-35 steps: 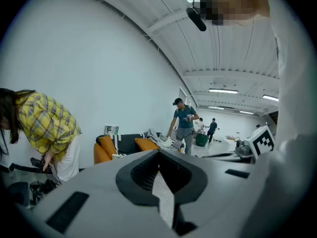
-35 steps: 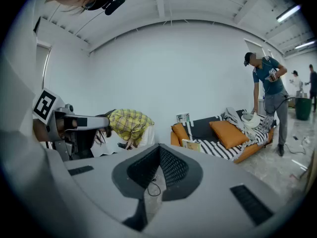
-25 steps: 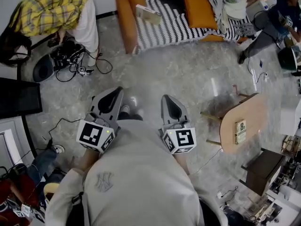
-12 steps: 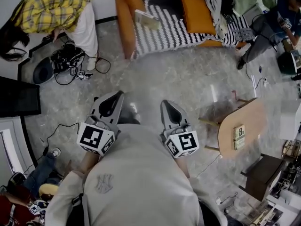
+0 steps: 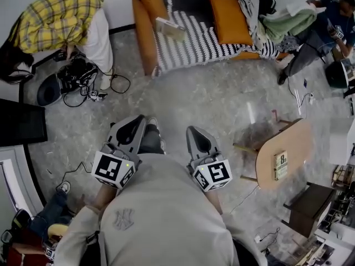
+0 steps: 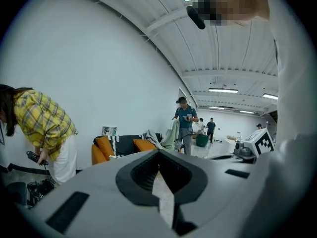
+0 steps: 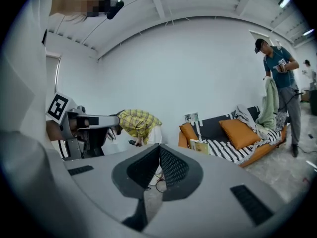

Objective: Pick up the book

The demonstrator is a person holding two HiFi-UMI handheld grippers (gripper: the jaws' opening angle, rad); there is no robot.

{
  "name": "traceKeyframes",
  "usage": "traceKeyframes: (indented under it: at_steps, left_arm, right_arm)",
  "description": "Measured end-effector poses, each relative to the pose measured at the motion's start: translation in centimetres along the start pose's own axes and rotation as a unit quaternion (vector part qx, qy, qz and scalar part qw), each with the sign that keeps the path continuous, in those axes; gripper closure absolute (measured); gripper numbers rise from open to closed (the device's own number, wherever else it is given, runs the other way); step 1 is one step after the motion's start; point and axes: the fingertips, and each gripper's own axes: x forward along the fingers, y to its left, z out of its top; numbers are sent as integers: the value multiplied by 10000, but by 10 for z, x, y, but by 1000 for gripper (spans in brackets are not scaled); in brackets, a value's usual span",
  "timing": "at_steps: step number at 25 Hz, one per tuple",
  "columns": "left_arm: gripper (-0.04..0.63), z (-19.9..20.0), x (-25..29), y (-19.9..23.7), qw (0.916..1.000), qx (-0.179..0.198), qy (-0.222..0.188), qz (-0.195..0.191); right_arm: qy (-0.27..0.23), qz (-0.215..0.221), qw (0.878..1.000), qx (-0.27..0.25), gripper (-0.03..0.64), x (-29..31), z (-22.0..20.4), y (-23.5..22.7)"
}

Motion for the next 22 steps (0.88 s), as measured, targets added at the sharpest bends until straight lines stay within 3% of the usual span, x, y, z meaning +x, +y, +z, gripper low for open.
traceKeyframes:
  at_steps: [7,22]
  left_arm:
    - [586,25,40,36,10000,-41,-40,8]
    - [586,62,92,91,9992,132,-297,-222]
  right_arm:
    - [-175,-200,9992,289,598,35,30,-25]
    - [-535,-445,9974,190,598,106,70,-54]
